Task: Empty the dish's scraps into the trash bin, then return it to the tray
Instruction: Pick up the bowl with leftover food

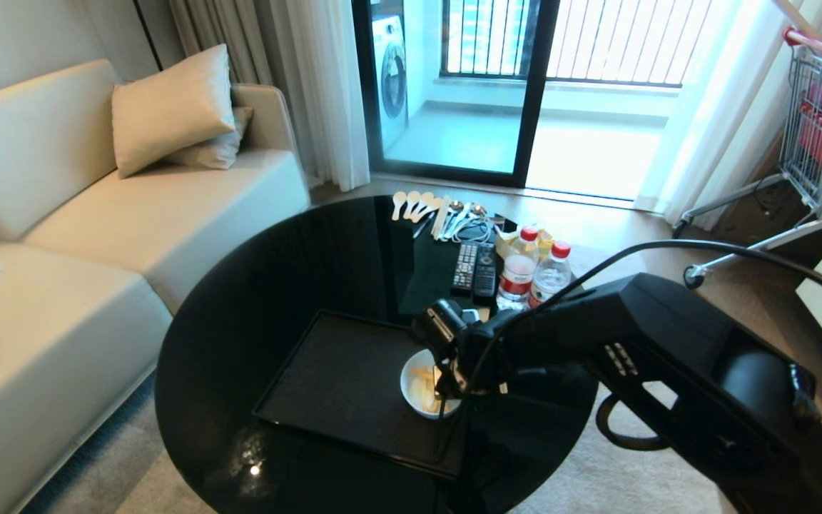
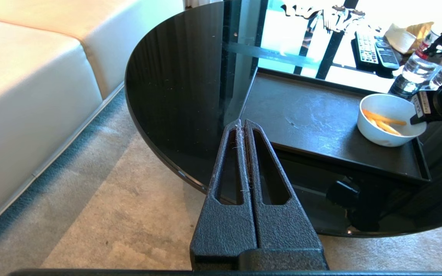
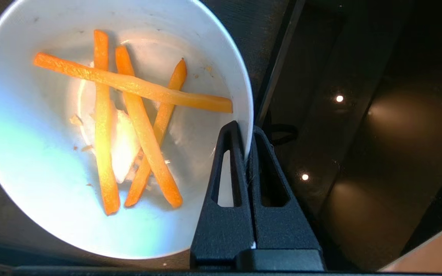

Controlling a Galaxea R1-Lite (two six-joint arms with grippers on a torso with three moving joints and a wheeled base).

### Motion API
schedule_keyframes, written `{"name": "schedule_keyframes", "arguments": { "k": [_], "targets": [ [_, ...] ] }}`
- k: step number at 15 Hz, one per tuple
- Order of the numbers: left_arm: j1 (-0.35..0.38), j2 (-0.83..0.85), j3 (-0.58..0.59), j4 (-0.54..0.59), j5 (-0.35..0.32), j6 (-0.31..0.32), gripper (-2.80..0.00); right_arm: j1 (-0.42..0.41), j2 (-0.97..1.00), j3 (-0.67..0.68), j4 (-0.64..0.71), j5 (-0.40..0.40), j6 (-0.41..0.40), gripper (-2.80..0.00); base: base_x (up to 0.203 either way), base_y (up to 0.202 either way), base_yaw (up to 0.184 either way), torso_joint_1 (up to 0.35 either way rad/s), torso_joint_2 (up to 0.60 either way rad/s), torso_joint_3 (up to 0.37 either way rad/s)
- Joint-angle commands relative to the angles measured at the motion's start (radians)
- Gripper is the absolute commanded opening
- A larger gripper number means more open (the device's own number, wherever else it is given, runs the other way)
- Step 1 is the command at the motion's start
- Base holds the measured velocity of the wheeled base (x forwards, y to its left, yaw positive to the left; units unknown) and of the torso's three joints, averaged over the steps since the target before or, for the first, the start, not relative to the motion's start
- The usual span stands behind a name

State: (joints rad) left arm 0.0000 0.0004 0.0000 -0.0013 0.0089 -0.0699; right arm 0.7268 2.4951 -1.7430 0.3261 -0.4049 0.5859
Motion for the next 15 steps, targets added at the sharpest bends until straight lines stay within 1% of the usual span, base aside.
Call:
{"name": "schedule_keyframes", "arguments": {
  "k": [1, 11, 15],
  "targets": [
    [0.000, 0.000, 0.000, 0.000, 0.000, -0.001, -2.80, -0.006, -0.034, 0.002, 0.021, -0.002, 0.022, -2.80, 0.000, 0.000, 0.000, 0.000, 0.00, 0.000],
    [0.000, 0.000, 0.000, 0.000, 0.000, -0.001, -2.80, -0.073, -0.170, 0.002, 0.227, 0.003, 0.268, -2.80, 0.000, 0.000, 0.000, 0.000, 0.00, 0.000],
    [0.000, 0.000, 0.000, 0.000, 0.000, -0.001, -2.80, -0.094, -0.270, 0.027, 0.286, 0.001, 0.346, -2.80, 0.000, 0.000, 0.000, 0.000, 0.00, 0.000]
  ]
}}
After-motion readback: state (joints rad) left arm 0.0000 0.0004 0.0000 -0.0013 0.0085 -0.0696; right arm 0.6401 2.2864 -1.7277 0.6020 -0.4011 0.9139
